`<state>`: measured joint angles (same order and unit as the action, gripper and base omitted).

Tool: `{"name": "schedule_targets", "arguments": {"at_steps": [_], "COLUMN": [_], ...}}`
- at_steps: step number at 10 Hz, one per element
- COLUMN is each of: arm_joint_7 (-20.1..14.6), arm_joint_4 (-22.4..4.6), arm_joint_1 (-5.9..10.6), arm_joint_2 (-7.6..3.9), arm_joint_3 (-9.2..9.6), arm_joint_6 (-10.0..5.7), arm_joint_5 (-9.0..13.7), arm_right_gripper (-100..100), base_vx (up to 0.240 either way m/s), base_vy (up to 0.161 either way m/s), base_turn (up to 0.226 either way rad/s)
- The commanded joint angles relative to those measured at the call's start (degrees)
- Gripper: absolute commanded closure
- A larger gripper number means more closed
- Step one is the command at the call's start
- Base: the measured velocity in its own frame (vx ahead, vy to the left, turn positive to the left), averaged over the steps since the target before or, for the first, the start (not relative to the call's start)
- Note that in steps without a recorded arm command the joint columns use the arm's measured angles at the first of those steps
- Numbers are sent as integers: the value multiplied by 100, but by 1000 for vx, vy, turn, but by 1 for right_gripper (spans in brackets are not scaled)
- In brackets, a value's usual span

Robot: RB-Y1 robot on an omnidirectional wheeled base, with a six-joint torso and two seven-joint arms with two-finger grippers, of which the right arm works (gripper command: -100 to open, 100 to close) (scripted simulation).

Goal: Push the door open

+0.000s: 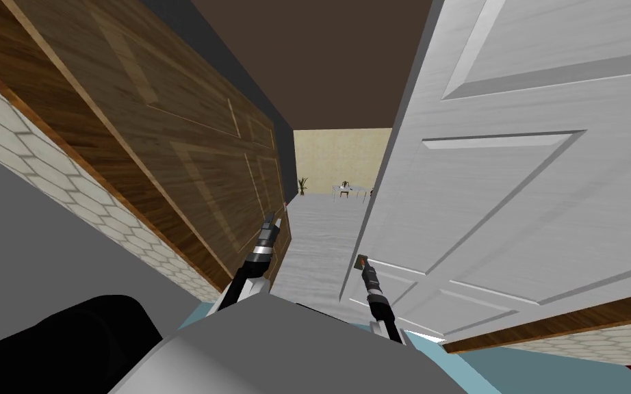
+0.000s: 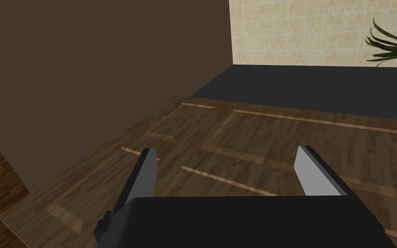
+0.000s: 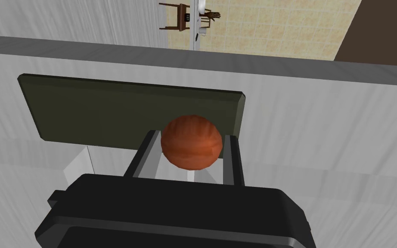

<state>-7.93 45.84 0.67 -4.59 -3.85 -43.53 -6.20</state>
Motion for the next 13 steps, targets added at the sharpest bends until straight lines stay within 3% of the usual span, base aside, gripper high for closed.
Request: {"name": "schedule_targets", "arguments": {"at_steps": [1, 6, 7, 13], "arm_joint_7": [55, 186, 166, 115], "arm_joint_4": [-161, -222, -293, -217], "arm_joint_1": [109, 156, 184, 169], "arm_joint_2": [-94, -108, -72, -2], "arm_joint_3": [-187, -474, -413, -367], "arm_joint_6": [-90, -69, -93, -30], "arm_joint_5": [96, 260, 233, 231], "arm_right_gripper": [100, 100, -100, -100], "base_vx": [177, 175, -23, -203], "base_vy": [65, 52, 61, 66], "base_turn": [-69, -74, -48, -23]}}
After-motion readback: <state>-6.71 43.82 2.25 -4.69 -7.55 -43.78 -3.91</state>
